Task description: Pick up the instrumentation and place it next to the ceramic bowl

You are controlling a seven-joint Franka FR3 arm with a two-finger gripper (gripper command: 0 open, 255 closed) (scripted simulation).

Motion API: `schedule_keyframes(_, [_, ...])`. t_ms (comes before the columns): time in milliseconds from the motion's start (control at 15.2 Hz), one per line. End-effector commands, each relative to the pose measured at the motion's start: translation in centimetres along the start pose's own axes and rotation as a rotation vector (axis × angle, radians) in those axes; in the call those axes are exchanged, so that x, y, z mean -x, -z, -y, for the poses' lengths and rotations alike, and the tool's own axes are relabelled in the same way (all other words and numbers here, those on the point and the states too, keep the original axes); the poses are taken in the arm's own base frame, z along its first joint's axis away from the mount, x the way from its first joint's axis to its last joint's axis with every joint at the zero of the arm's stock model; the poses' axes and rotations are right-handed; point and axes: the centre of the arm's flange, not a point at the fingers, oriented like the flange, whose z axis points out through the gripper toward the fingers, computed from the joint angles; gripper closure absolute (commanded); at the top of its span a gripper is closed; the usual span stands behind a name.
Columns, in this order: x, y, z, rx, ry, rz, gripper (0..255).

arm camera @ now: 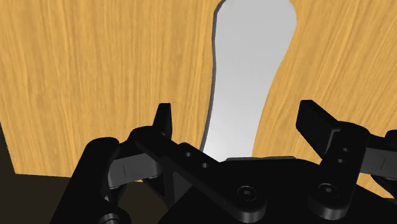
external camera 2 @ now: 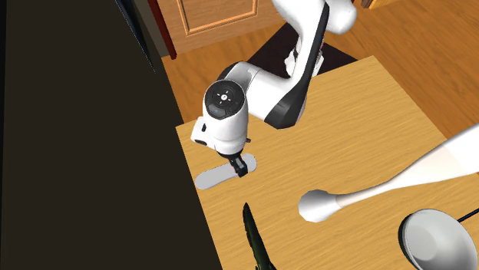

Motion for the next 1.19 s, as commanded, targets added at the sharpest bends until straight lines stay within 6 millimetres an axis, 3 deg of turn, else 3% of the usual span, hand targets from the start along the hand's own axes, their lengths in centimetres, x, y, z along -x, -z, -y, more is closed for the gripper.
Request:
schedule_keyframes(0, [-2.2, -1.4, 0.8, -0.005, -0.036, 0.009, 0])
schedule_keyframes(66, [-3.3, -2.2, 1.1, -0.008, -0.053, 0.014, 0])
schedule_keyframes(594, [-3.3, -6.2, 1.1, -0.008, -0.053, 0.015, 0])
schedule_keyframes(1122, [-3.3, -6.2, 1.1, -0.008, -0.053, 0.015, 0])
